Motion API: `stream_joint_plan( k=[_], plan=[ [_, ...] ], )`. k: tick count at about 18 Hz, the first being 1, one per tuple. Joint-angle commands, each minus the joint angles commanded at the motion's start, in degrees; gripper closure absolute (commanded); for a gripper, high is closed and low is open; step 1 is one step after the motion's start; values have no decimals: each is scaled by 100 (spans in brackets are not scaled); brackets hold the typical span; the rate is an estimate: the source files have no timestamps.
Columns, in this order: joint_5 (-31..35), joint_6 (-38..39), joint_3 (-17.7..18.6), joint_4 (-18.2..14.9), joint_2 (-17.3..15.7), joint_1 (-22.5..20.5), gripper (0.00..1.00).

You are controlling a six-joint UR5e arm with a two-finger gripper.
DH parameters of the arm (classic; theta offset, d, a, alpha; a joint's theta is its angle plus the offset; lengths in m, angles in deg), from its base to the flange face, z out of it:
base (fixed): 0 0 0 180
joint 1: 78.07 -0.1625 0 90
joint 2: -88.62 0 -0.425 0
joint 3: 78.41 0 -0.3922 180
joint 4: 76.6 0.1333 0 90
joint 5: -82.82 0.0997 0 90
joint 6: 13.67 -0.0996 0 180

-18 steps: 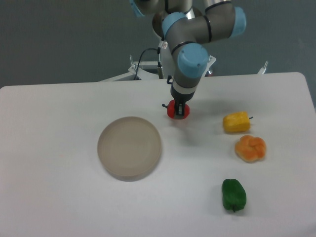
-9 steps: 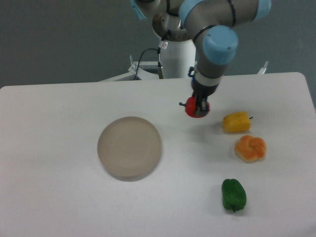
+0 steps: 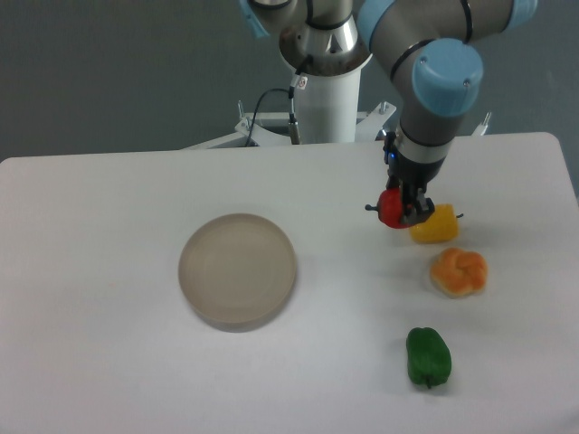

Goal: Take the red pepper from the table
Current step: 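Lift the red pepper and carry it toward the yellow pepper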

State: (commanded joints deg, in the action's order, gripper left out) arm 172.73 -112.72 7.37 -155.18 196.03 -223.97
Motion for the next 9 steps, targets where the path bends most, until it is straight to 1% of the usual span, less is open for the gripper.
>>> stream_joint_plan(
  k=[4, 5, 7, 9],
  plan=[
    [0, -87, -17, 26, -17, -9, 76],
    [18, -114, 52, 0, -35, -17, 76],
    [0, -123, 18, -35, -53, -26, 75],
    [18, -123, 62, -18, -70, -35, 75]
  ],
)
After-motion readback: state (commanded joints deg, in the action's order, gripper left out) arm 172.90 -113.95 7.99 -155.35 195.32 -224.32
